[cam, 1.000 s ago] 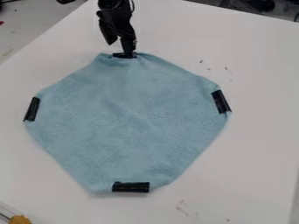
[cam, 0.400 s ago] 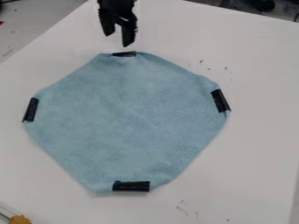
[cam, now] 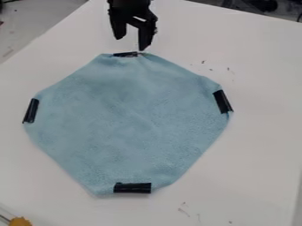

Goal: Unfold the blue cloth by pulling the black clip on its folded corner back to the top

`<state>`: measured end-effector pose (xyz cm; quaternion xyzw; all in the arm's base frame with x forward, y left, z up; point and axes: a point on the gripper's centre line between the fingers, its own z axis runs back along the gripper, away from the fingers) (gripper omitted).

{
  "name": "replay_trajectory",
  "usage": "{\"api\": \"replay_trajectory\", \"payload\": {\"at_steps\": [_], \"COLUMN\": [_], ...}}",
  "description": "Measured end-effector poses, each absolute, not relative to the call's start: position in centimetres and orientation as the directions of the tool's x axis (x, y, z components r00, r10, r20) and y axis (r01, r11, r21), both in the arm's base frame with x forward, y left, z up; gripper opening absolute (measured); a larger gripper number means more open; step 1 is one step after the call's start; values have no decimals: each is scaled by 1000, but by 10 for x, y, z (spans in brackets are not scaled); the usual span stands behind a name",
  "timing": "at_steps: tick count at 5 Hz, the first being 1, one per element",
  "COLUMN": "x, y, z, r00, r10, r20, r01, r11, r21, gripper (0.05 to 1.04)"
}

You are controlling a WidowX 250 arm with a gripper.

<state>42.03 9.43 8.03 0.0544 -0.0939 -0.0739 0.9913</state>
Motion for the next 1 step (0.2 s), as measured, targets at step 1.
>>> {"api": "replay_trajectory", "payload": {"at_steps": [1], "x": [399], "y": [81], "z": [79], "r00": [968], "r10": [-138], "r20": [208], "r01": [124], "r11": [989], "r21": [79], "gripper": [1000]}}
